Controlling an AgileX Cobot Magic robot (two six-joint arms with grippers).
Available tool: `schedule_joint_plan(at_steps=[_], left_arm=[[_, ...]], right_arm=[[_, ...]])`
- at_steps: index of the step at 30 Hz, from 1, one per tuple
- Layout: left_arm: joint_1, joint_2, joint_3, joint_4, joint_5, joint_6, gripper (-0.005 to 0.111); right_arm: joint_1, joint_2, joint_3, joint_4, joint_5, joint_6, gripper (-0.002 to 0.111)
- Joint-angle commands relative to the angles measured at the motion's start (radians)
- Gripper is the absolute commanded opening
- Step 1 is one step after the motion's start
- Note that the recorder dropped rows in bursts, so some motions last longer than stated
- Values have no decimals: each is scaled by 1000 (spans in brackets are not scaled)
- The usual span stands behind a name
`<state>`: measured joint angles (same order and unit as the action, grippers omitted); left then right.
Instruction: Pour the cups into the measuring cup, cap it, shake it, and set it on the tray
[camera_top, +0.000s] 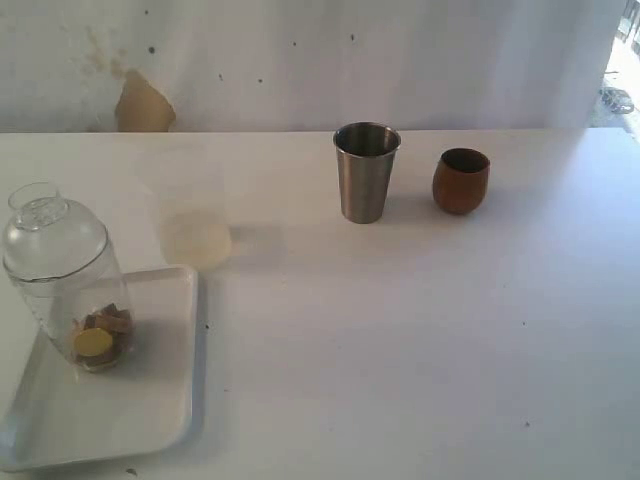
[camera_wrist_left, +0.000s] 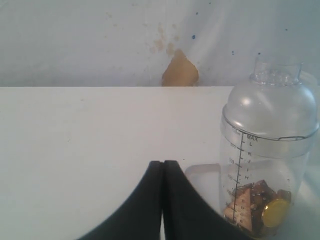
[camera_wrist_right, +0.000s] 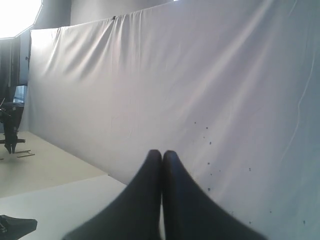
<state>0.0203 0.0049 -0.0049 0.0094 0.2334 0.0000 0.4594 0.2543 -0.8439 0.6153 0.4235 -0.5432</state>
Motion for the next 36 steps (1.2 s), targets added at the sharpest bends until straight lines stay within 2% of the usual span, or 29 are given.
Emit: schedule_joint_plan(at_steps=[1,13,17,21,23,25,26,28,31,33,36], left_arm=[[-5,-5,5,0,0,0,0],[-5,-5,5,0,0,0,0],[-5,-5,5,0,0,0,0],[-5,-5,5,0,0,0,0],[-5,-5,5,0,0,0,0],[-5,-5,5,0,0,0,0],[-5,-5,5,0,0,0,0],[-5,-5,5,0,0,0,0],[-5,-5,5,0,0,0,0],[-5,-5,5,0,0,0,0],[-5,-5,5,0,0,0,0]], right_arm=[[-13,-12,9,-6,2,3,0],[-14,-27,22,-28,-50,3,0],[-33,-66,75,-211,-135,111,0],[-49,-101,175,-599,-317,452,0],[-67,-110,232,-730,-430,562,0],[-106,-123,294,-784,-569,559,0],[-154,-137,353,-773,-701,496,0],[-218,-166,427,-668,-825,401,0],[-309,-215,502,-521,-835,306,0],[-422,-254,601,-523,-828,198,0],[-522,-254,683,-526,-792,198,0]])
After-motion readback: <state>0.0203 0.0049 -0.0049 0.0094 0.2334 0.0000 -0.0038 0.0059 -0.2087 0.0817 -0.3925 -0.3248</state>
